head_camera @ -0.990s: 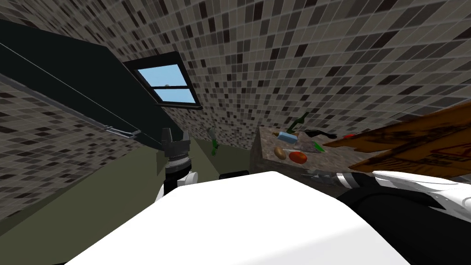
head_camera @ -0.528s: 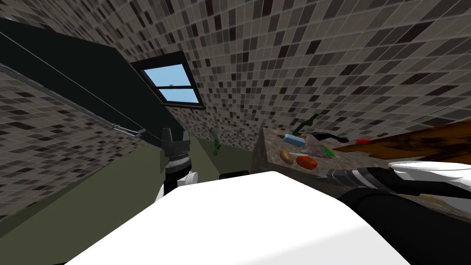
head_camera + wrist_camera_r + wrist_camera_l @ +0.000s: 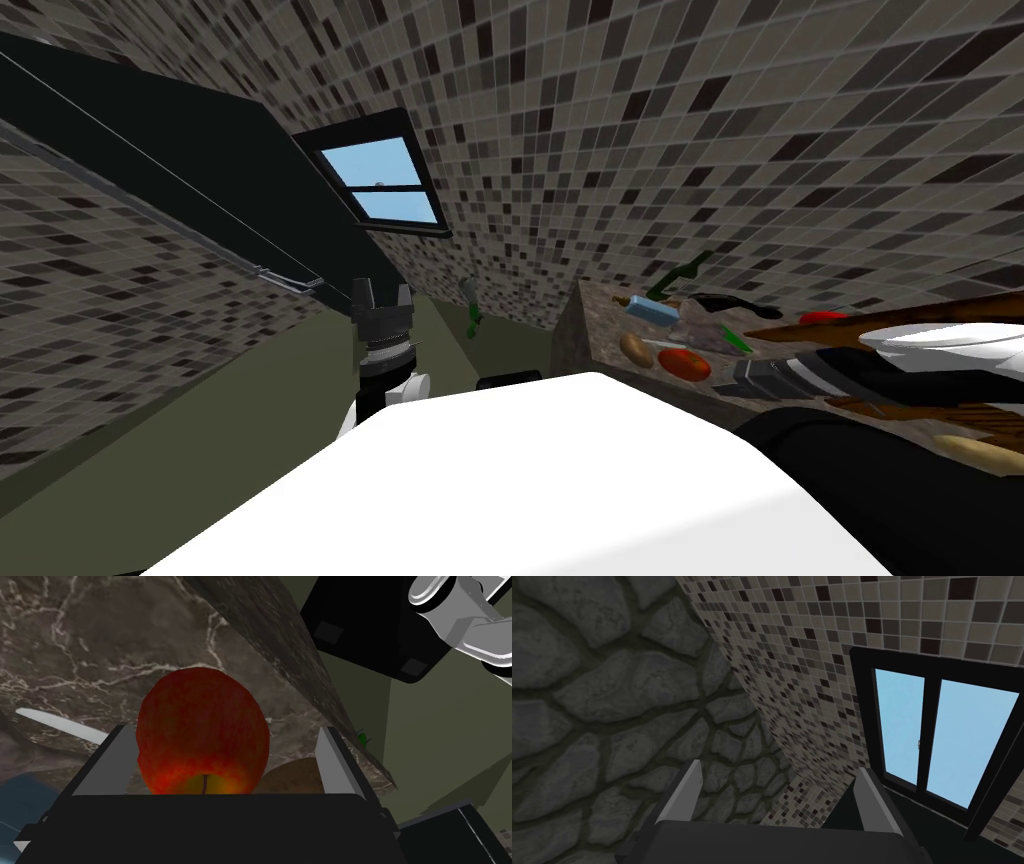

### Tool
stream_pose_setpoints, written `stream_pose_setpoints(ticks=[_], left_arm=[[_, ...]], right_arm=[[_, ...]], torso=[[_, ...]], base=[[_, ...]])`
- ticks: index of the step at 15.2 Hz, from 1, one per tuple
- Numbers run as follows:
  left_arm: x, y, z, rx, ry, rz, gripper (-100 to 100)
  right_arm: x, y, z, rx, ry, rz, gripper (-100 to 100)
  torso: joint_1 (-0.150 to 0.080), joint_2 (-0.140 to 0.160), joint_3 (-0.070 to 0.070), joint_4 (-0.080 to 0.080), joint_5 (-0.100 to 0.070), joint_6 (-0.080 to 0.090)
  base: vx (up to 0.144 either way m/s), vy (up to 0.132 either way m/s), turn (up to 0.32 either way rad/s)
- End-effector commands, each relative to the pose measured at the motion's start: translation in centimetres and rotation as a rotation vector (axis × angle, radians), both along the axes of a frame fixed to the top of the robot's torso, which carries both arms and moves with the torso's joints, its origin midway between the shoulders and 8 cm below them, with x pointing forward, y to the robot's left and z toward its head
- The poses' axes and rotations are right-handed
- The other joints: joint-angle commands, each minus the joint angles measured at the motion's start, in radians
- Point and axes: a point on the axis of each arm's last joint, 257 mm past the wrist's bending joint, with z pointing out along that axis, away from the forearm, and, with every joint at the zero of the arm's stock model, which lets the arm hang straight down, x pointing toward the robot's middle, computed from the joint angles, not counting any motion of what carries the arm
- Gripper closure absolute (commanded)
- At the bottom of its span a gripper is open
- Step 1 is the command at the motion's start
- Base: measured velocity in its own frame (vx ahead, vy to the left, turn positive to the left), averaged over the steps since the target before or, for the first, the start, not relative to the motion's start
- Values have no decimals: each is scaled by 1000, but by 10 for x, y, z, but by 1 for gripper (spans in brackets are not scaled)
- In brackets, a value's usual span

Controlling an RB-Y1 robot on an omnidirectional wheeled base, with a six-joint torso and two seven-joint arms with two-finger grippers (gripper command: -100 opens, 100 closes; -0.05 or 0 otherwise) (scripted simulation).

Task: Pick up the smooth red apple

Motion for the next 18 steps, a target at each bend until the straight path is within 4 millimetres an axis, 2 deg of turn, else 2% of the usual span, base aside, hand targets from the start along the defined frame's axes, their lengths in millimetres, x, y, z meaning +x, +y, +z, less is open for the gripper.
stream_pose_setpoints(ticks=[1,5,8,9,12,14,15,18], left_arm=[[0,0,0,0,0,0,0],[0,0,0,0,0,0,0],[0,0,0,0,0,0,0],[0,0,0,0,0,0,0],[0,0,0,0,0,0,0],[0,0,0,0,0,0,0],[0,0,0,0,0,0,0],[0,0,0,0,0,0,0]], right_arm=[[0,-7,9,-21,24,21,-100],[2,-24,29,-73,76,70,-100],[2,-24,29,-73,76,70,-100],[2,-24,28,-71,76,67,-100],[-24,-23,10,-69,75,43,-100],[-24,-23,10,-69,75,43,-100],[-35,-22,2,-68,76,33,-100],[-34,-22,3,-66,78,33,-100]], torso=[[0,0,0,0,0,0],[2,-2,-1,-1,0,0],[1,0,0,0,0,1],[-1,1,0,0,0,1],[-3,2,1,1,-1,1],[-4,2,1,0,-1,1],[-4,2,1,0,-1,1],[-3,3,1,1,-1,1]], base=[[61,36,72],[65,50,68],[32,24,4],[6,2,-1],[29,-7,110],[25,-12,38],[18,-12,59],[13,-9,31]])
